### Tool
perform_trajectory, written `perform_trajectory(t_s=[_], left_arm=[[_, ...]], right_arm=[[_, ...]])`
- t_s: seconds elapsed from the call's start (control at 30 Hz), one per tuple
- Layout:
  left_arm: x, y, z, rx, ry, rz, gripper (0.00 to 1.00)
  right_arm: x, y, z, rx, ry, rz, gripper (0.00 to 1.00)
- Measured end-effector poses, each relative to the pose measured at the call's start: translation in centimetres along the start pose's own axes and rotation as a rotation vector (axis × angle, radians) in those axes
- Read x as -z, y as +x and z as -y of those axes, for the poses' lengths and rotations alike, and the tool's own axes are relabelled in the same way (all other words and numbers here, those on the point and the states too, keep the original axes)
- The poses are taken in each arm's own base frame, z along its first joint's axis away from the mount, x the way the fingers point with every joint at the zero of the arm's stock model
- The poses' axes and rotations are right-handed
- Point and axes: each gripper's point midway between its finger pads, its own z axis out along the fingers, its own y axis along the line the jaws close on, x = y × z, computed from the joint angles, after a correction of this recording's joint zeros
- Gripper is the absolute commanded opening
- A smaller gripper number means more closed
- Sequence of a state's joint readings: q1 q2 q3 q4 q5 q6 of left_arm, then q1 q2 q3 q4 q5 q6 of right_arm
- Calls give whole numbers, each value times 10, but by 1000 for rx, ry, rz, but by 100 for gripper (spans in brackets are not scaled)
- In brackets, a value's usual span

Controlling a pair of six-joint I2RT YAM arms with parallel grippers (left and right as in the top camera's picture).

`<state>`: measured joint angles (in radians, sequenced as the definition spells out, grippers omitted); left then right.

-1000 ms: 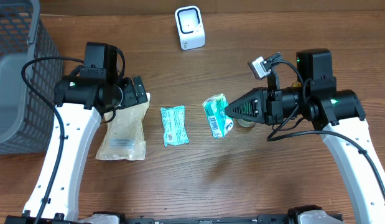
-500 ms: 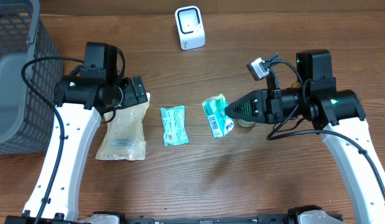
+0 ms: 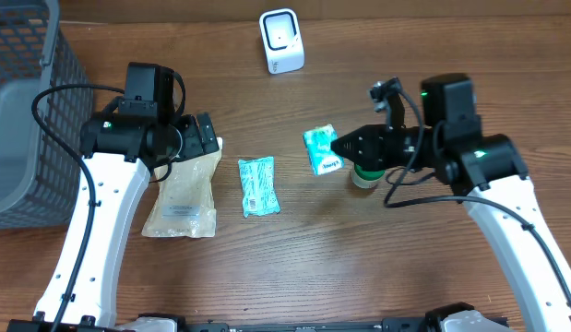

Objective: Scan the item barcode
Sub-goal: 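Carry the tissue pack to the white scanner and hold it over the window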

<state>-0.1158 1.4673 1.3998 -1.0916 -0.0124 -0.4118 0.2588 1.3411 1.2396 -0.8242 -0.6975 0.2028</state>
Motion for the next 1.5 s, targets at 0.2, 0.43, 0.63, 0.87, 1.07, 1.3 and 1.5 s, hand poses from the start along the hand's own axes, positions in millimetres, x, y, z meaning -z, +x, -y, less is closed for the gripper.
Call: perform_trajectory(t_s=[0.2, 0.43, 0.63, 0.87, 1.07, 1.3, 1.5], left_arm=[[0, 0, 0, 0, 0, 0, 100], [0, 0, 0, 0, 0, 0, 99], [0, 0, 0, 0, 0, 0, 100], [0, 0, 0, 0, 0, 0, 99], [0, 0, 0, 0, 0, 0, 100], [0, 0, 0, 0, 0, 0, 100], [0, 0, 0, 0, 0, 0, 100]], right_arm=[[-7, -8, 8, -36, 195, -25, 3], [18, -84, -13, 12, 355, 60, 4], [5, -143, -13, 150, 476, 204, 4], [-51, -178, 17, 309, 640, 269, 4], [-100, -209, 46, 505, 776, 321, 4], [-136, -234, 72, 692, 867, 361, 4], [-162, -241, 90, 796, 904, 357, 4]])
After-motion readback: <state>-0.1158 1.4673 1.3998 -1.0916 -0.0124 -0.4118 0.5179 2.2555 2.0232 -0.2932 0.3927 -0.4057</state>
